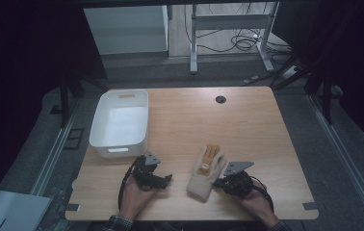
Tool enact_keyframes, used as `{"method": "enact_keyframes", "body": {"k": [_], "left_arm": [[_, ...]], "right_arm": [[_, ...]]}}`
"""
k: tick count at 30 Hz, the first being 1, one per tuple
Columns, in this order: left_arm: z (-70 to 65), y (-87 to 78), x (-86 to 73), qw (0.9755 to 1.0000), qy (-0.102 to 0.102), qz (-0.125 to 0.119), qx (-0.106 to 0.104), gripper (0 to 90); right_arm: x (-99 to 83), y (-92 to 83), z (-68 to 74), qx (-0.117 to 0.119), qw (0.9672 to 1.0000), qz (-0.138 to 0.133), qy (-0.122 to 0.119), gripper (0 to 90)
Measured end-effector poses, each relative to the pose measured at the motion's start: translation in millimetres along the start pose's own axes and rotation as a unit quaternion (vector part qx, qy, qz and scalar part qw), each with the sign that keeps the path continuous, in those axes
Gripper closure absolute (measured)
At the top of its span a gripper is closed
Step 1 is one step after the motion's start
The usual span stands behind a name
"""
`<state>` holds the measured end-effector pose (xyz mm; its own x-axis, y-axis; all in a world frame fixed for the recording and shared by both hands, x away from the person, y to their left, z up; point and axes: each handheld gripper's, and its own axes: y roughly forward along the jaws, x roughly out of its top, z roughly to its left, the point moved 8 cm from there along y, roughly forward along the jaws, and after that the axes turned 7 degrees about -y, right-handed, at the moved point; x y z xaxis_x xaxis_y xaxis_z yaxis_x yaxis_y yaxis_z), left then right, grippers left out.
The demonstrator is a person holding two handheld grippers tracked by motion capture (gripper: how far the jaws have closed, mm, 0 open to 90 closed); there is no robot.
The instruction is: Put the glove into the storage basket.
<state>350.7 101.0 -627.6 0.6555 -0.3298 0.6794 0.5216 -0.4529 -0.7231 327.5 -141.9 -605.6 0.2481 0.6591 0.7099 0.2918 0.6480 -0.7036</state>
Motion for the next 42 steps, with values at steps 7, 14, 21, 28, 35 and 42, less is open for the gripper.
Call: {"method": "enact_keyframes", "body": {"k": [7,14,21,28,35,42], "left_arm": [[0.0,0.0,0.0,1.0000,0.000,0.000,0.000,2.2],[0.0,0.0,0.0,1.0000,-0.001,0.000,0.000,2.2],[0.5,0.1,-0.5,1.0000,-0.002,0.003,0.002,0.6],[0.8,-1.6,-2.3,1.0000,0.001,0.003,-0.003,1.0],[-0.8,-7.0,-3.8,0.9996,0.007,0.024,-0.015,3.9],[-6.1,-20.0,4.0,0.9993,-0.001,0.012,-0.035,1.9]], "right_arm": [[13.8,15.3,-2.6,-0.006,1.0000,0.000,0.000,84.8],[28.3,31.7,-8.8,-0.013,0.9999,-0.005,0.000,84.8],[37.4,42.2,-11.3,-0.020,0.9998,-0.008,-0.002,84.4],[32.3,21.9,-17.7,-0.035,0.9992,-0.020,0.003,75.1],[11.4,-4.9,-32.3,-0.071,0.9971,-0.021,0.016,62.2],[-13.3,-31.7,-49.7,-0.114,0.9925,-0.022,0.040,46.9]]}}
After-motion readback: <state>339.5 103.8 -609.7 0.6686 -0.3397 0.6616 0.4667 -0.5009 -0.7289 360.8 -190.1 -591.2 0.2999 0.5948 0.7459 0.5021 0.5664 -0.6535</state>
